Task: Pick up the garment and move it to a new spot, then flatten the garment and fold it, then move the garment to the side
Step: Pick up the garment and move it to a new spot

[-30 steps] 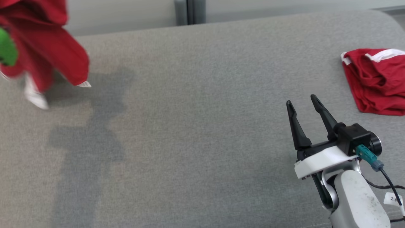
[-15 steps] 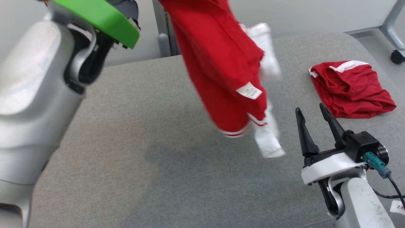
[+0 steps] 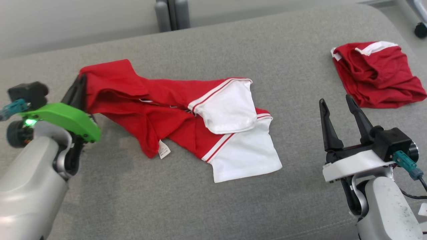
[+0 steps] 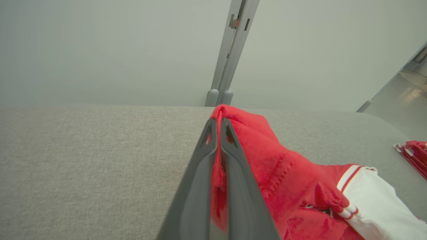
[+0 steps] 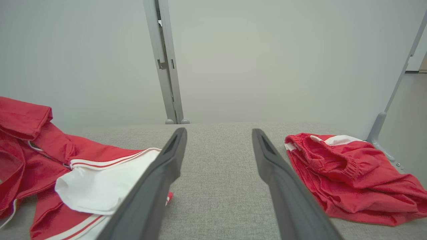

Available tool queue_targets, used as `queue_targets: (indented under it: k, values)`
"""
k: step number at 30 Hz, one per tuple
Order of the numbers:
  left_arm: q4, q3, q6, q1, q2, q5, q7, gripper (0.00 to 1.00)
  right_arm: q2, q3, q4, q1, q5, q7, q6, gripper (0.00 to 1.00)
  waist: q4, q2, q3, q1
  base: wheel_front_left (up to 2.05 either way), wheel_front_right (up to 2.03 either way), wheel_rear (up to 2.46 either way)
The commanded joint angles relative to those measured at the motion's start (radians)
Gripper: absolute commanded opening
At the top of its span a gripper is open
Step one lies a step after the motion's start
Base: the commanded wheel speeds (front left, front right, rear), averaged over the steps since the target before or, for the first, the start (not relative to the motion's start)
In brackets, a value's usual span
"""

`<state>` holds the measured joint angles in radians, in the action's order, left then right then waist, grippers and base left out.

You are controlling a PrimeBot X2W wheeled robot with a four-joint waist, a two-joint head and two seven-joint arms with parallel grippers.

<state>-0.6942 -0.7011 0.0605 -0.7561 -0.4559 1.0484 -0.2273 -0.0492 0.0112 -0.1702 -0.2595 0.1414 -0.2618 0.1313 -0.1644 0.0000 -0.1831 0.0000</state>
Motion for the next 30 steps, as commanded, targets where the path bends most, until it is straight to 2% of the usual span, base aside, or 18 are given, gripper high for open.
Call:
queue_targets:
  k: [1, 8, 9, 11, 12, 20, 30]
  values:
    - [-0.027, 0.01, -0.004, 0.011, -0.011, -0.002, -0.011, 0.0, -0.003, 0.0, 0.004, -0.013, -0.003, -0.004, -0.001, 1.0, -0.013, 0.0, -0.072, 0.0, 0.0, 0.0, 0.0]
    - [-0.13, 0.045, 0.014, -0.025, -0.016, -0.05, -0.037, 0.0, -0.003, -0.005, 0.008, -0.032, -0.011, -0.004, -0.001, 1.0, -0.008, 0.0, -0.132, 0.0, 0.0, 0.0, 0.0]
    - [-0.134, 0.048, 0.016, -0.029, -0.014, -0.063, -0.038, 0.11, -0.003, -0.007, 0.007, -0.033, -0.011, -0.004, -0.001, 1.0, -0.006, 0.0, -0.133, 0.0, 0.0, 0.0, 0.0]
    - [-0.127, 0.072, 0.017, -0.038, -0.005, -0.095, -0.039, 0.91, -0.003, -0.01, 0.005, -0.034, -0.013, -0.004, -0.001, 1.0, 0.0, 0.0, -0.135, 0.0, 0.0, 0.0, 0.0]
    - [-0.115, 0.093, 0.016, -0.036, 0.001, -0.113, -0.038, 1.0, -0.003, -0.011, 0.003, -0.035, -0.015, -0.004, -0.001, 1.0, 0.005, 0.0, -0.133, 0.0, 0.0, 0.0, 0.0]
    - [0.021, 0.28, 0.038, 0.092, 0.064, -0.262, -0.038, 1.0, -0.003, -0.011, -0.022, -0.004, -0.033, -0.004, -0.001, 1.0, 0.062, 0.0, -0.049, 0.0, 0.0, 0.0, 0.0]
    - [0.213, 0.42, 0.063, 0.335, 0.166, -0.399, -0.037, 1.0, -0.003, 0.0, -0.053, 0.053, -0.047, -0.004, -0.001, 1.0, 0.145, 0.0, 0.102, 0.0, 0.0, 0.0, 0.0]
